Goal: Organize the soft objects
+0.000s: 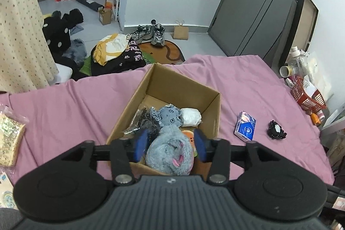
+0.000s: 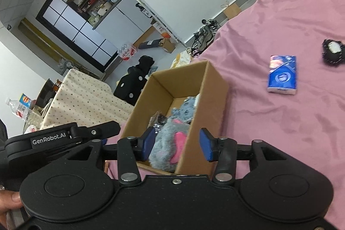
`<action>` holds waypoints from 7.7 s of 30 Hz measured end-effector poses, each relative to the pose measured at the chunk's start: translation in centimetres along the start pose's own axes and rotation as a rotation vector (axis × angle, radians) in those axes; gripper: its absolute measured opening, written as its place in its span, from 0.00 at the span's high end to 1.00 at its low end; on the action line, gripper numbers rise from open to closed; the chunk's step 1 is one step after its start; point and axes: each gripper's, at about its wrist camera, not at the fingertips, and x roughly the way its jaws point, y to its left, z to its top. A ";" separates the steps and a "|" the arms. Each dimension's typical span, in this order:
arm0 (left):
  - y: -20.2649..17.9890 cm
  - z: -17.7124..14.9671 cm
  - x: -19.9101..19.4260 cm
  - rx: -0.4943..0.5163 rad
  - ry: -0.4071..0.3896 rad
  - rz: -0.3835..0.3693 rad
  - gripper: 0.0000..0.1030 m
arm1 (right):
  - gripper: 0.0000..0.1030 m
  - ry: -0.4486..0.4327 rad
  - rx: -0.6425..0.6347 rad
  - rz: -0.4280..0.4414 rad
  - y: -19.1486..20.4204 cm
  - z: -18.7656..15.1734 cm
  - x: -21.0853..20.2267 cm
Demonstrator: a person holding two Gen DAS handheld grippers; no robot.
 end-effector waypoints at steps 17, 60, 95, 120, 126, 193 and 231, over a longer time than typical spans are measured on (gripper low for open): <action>-7.5 -0.6 1.4 0.110 -0.009 -0.016 0.39 | 0.23 -0.141 0.093 -0.157 -7.1 1.7 -5.3; -20.0 -0.8 21.6 0.279 0.255 -0.050 0.29 | 0.24 -0.314 0.609 -0.256 -24.2 5.2 0.5; -13.6 1.1 10.1 0.126 0.077 -0.112 0.51 | 0.92 -0.360 0.409 -0.133 -17.1 6.8 -1.5; -2.0 3.6 1.5 0.038 -0.064 -0.045 0.51 | 0.91 -0.341 0.134 -0.107 -6.1 6.6 -1.8; -0.1 4.7 1.3 0.026 -0.072 -0.056 0.51 | 0.91 -0.338 0.094 -0.112 -4.1 6.4 -1.3; 10.8 6.5 -5.1 0.026 -0.060 -0.113 0.11 | 0.26 -0.198 -0.105 -0.312 9.7 1.3 -0.5; 7.1 -2.6 -18.7 0.292 -0.097 -0.171 0.01 | 0.00 -0.244 -0.208 -0.415 17.4 -6.9 -16.0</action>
